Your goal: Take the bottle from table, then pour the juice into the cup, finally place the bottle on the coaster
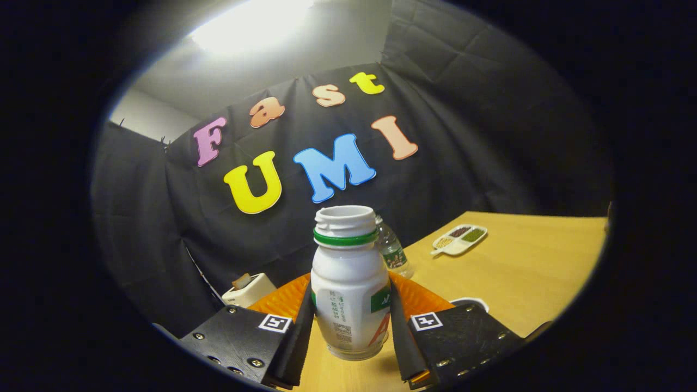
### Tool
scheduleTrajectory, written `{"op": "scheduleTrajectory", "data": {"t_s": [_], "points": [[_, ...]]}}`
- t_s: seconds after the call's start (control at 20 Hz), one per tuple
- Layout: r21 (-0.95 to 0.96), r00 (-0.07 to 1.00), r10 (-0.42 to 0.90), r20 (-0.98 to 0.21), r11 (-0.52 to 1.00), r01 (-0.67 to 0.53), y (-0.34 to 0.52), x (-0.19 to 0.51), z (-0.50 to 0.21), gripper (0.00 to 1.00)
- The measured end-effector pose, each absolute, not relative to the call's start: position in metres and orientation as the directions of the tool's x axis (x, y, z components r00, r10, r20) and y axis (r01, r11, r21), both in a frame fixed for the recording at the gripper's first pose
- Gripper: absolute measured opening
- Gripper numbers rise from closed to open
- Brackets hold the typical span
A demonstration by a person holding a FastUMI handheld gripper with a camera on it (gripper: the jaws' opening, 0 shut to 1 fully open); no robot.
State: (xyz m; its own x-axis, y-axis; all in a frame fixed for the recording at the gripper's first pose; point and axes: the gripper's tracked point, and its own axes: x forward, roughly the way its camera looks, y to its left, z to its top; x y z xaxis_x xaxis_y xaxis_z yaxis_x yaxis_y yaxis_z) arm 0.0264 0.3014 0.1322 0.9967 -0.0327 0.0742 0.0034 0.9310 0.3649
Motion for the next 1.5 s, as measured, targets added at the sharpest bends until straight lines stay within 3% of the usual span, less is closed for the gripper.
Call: {"op": "scheduleTrajectory", "data": {"t_s": [0.3, 0.75, 1.5], "points": [[0.213, 0.986, -0.116, 0.117, 0.973, 0.09, 0.261, 0.013, 0.167, 0.65], [0.18, 0.985, -0.108, 0.134, 0.98, 0.083, 0.276, 0.026, 0.173, 0.65], [0.094, 0.997, -0.027, -0.066, 0.995, 0.033, 0.364, 0.132, 0.054, 0.65]]}}
